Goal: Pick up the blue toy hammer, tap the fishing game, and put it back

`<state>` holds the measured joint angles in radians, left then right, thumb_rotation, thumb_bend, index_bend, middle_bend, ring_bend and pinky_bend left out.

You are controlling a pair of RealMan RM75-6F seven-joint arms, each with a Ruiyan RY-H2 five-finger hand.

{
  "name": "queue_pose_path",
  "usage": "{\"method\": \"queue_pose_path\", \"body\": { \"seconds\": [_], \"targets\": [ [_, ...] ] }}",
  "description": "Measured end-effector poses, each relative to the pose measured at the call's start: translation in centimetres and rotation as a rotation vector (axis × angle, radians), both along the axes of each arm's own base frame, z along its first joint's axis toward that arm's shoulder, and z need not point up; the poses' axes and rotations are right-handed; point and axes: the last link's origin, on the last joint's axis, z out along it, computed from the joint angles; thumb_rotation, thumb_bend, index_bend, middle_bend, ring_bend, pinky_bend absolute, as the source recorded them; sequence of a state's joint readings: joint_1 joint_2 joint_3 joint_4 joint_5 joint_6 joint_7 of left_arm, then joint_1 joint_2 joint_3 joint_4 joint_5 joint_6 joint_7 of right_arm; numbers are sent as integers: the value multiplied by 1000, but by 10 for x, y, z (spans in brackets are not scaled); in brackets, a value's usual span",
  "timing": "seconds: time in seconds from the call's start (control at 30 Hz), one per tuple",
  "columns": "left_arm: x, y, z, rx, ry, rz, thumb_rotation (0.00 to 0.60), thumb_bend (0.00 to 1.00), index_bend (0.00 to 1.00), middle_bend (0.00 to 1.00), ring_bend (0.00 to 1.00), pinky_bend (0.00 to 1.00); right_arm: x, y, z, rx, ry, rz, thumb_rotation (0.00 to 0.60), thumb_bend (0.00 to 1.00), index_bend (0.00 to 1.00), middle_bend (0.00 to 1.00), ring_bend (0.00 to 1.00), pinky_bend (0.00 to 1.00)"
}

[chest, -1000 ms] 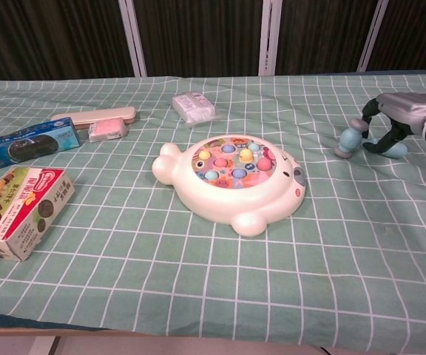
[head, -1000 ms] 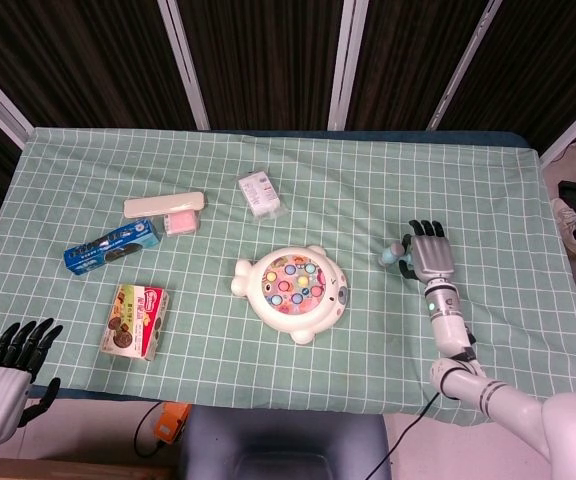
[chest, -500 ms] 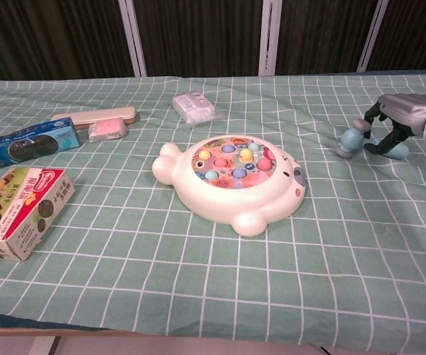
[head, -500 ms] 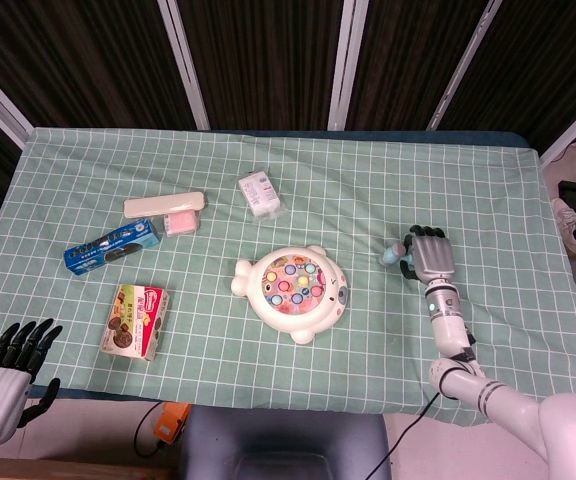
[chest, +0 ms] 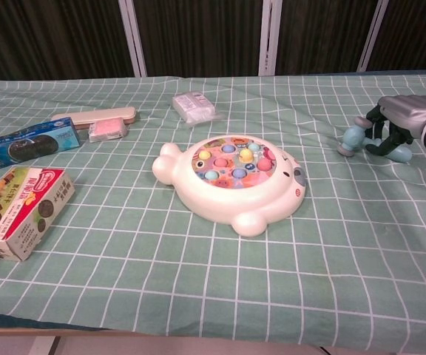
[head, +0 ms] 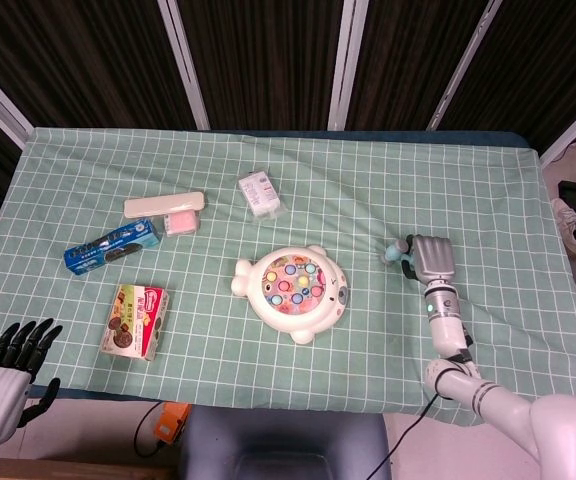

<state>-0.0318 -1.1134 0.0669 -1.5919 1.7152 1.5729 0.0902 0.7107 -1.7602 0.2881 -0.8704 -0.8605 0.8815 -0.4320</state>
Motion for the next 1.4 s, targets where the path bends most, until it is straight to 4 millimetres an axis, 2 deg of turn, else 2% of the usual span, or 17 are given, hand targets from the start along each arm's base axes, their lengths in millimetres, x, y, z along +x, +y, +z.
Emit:
{"method": "queue_pose_path", "body": {
  "seconds": [0.6, 0.93, 1.13, 1.23, 1.4],
  "targets": [
    [0, 0, 0, -3, -3, -1, 600, 414, 0, 56, 0, 18, -5, -1, -6, -20, 24, 6, 600, 564, 925, 643, 751, 788],
    [0, -1, 1, -1, -8, -4, 600, 414, 0, 56, 0, 18, 6, -1, 11, -53, -17, 68, 600, 567, 929, 647, 755, 790],
    [1, -1, 1, -4, -10, -8, 600, 414, 0, 56, 0, 18, 30, 6, 28, -68, -57, 148, 600, 566, 929, 647, 755, 790],
    [1, -1, 1, -8, -12, -11, 600, 414, 0, 56, 0, 18, 50, 15, 35, -56, -78, 201, 600, 566, 929, 648, 755, 790],
    [1, -1, 2, -10, -18, -14, 600, 413, 0, 56, 0, 19, 99, 41, 38, 4, -90, 315, 600, 567, 930, 648, 755, 790]
  ]
}}
